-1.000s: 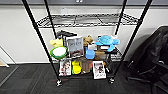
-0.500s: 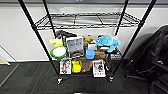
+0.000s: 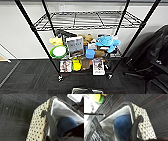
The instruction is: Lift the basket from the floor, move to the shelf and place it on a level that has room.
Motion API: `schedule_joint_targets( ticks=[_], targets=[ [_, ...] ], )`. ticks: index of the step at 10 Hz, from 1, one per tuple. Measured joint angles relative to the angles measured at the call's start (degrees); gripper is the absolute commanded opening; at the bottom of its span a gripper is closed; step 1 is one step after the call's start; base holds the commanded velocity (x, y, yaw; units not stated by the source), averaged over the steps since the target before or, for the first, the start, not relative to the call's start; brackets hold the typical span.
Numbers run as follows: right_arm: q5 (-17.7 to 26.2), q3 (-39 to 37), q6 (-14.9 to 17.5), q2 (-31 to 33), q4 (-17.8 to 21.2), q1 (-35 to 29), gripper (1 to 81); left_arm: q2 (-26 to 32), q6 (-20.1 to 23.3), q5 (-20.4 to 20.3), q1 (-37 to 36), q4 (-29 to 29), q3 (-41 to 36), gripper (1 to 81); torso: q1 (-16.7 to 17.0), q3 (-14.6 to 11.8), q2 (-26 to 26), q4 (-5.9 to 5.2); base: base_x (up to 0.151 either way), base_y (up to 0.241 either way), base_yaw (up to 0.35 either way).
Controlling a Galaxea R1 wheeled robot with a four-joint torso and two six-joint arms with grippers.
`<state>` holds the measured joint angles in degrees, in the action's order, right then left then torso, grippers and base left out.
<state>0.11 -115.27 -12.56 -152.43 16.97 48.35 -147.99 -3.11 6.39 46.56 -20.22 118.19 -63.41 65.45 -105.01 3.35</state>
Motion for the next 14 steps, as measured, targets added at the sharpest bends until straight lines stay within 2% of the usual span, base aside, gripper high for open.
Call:
schedule_joint_targets(
  ticks=[2,5,10,14],
  targets=[
    [1.15,-3.13,-0.04,-2.34,-0.05,-1.38,1.0,-2.50,-0.27,1.90,-1.38,-0.15,3.40,1.0,2.53,0.04,3.98,0.00,0.000,0.000,0.000],
    [-0.04,-3.96,0.00,-3.19,-0.05,-4.08,1.0,-3.24,-0.41,1.51,-3.89,-0.39,5.66,1.0,6.07,-0.09,9.70,0.00,0.000,0.000,0.000],
    [0.90,-4.51,-0.15,-3.05,-0.16,-2.66,1.0,-3.44,-0.68,3.00,-3.23,-0.61,5.63,1.0,12.18,-5.66,19.08,0.00,0.000,0.000,0.000],
    [0.40,-4.55,0.02,-3.00,-0.22,-2.62,1.0,-2.52,-0.68,4.52,-3.21,-0.66,4.80,1.0,17.18,-6.34,26.75,0.00,0.000,0.000,0.000]
  ],
)
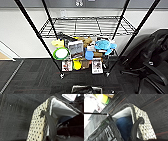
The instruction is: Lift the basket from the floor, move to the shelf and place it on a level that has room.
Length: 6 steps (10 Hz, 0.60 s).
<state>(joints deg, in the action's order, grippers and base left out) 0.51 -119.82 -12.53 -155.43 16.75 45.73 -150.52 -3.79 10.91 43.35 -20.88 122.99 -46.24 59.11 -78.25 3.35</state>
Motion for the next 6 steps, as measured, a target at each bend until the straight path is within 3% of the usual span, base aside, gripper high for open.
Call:
schedule_joint_targets(
  ticks=[2,6],
  targets=[
    [0.63,0.85,0.00,0.52,0.00,0.13,1.0,1.21,0.00,0.24,0.00,0.02,-2.71,1.0,2.03,-0.88,3.21,0.00,0.000,0.000,0.000],
    [0.15,7.23,0.13,4.68,-0.02,-1.27,1.0,5.06,-0.01,-0.44,-0.35,-0.12,-10.47,1.0,7.00,-6.45,10.77,0.00,0.000,0.000,0.000]
  ],
)
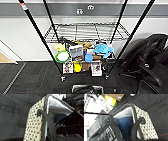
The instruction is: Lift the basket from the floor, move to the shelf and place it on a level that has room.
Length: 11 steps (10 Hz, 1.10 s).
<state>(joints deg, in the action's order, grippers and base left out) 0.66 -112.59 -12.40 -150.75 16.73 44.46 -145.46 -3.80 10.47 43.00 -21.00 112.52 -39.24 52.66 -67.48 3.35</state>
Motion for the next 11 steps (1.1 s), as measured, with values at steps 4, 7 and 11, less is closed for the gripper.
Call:
schedule_joint_targets(
  ticks=[4,7,11],
  targets=[
    [-0.02,1.93,0.16,0.85,0.00,0.61,1.0,2.32,-0.02,0.11,0.06,-0.32,-3.58,1.0,5.16,-5.59,7.83,0.00,0.000,0.000,0.000],
    [-0.06,3.33,0.30,1.60,0.00,1.84,1.0,3.82,0.00,0.39,0.55,-0.40,-6.12,1.0,8.90,-9.31,13.45,0.00,0.000,0.000,0.000],
    [-0.71,10.36,0.33,5.94,0.02,1.93,1.0,7.92,0.06,-2.27,1.77,-0.44,-12.82,1.0,13.81,-10.03,20.92,0.00,0.000,0.000,0.000]
  ],
)
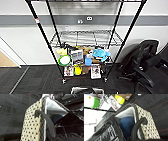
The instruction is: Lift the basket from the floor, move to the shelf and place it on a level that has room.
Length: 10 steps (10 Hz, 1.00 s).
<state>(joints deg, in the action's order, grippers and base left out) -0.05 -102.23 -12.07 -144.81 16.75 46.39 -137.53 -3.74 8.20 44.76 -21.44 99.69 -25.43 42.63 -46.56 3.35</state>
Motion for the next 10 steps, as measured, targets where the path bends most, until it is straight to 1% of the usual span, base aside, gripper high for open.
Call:
schedule_joint_targets(
  ticks=[2,4,5,6,7,10],
  targets=[
    [-0.46,3.63,0.00,2.50,0.00,0.94,1.0,2.80,0.06,-2.83,1.15,0.00,-4.91,1.0,2.65,-0.02,4.07,0.00,0.000,0.000,0.000],
    [-1.96,6.78,0.02,4.68,0.00,1.73,1.0,5.67,0.41,-7.44,2.62,-0.05,-10.31,1.0,5.25,-0.02,8.02,0.00,0.000,0.000,0.000],
    [-2.56,8.22,0.02,5.40,0.00,1.73,1.0,7.13,0.44,-9.68,3.77,-0.18,-12.13,1.0,6.47,-0.17,9.92,0.00,0.000,0.000,0.000],
    [-2.89,8.96,0.04,5.40,0.00,1.66,1.0,8.07,0.44,-10.79,4.99,-0.22,-12.74,1.0,7.65,-0.92,11.78,0.00,0.000,0.000,0.000],
    [-2.51,9.40,0.02,5.10,-0.24,1.46,1.0,8.20,0.48,-11.29,5.64,-0.27,-12.73,1.0,8.74,-2.38,13.49,0.00,0.000,0.000,0.000],
    [-2.49,9.48,0.00,5.06,-0.30,1.63,1.0,7.52,0.50,-12.23,5.62,-0.29,-12.73,1.0,12.22,-7.91,18.75,0.00,0.000,0.000,0.000]
  ],
)
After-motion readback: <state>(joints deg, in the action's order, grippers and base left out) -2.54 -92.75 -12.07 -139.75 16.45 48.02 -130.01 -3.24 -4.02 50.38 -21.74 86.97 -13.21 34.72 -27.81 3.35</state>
